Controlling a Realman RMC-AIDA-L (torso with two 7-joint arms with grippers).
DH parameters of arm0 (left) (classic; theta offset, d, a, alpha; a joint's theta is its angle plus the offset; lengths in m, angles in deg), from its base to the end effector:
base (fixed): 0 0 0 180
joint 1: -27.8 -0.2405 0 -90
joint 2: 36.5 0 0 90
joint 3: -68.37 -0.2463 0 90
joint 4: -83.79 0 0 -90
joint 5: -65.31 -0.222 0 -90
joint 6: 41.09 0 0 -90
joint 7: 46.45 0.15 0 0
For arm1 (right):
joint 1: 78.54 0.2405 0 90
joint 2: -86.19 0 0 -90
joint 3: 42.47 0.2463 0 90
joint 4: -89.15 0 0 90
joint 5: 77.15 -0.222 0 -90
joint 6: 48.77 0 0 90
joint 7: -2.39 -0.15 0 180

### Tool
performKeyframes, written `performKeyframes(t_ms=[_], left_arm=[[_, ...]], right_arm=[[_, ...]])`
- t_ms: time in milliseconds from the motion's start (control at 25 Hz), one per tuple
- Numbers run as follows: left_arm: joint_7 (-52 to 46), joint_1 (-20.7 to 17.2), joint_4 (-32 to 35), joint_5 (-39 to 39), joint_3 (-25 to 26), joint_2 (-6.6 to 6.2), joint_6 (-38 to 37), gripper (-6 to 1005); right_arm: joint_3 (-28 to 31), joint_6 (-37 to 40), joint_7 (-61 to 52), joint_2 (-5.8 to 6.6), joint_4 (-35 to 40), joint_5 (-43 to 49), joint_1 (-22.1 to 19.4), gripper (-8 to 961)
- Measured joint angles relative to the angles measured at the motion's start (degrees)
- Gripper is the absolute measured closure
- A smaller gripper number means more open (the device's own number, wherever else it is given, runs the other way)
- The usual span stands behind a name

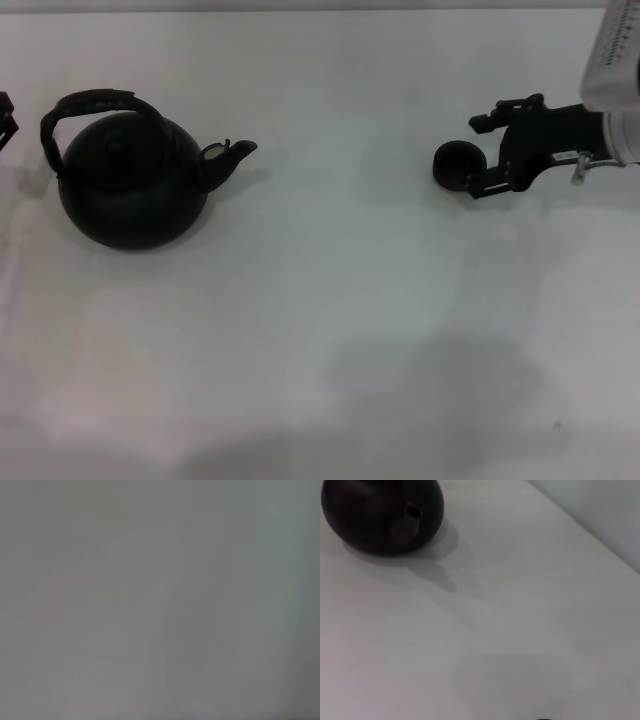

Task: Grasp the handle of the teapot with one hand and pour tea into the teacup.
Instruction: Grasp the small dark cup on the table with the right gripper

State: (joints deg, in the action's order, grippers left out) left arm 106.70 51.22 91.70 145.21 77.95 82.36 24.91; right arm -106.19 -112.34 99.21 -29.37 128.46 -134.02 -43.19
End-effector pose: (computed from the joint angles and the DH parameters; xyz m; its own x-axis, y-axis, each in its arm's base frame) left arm -0.3906 0.3114 0.0175 0.6964 0.1193 0.7076 0.7176 -0.1107 -0.6876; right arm 0.2698 0.3911 -0.0228 0.9712 -0.2383 -0.0013 -0.2215 -0.9007 -0.3736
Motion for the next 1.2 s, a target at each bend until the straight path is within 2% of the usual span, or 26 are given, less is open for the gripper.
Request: performKeyframes(t_ms=[1200], left_arm=[[0.13,0.58,0.08,0.00,0.00,-0.12,-1.18,119]], right_arm=[[-5.12,4.73,-0.40,-0.11,-1.81,0.01,0.42,107]])
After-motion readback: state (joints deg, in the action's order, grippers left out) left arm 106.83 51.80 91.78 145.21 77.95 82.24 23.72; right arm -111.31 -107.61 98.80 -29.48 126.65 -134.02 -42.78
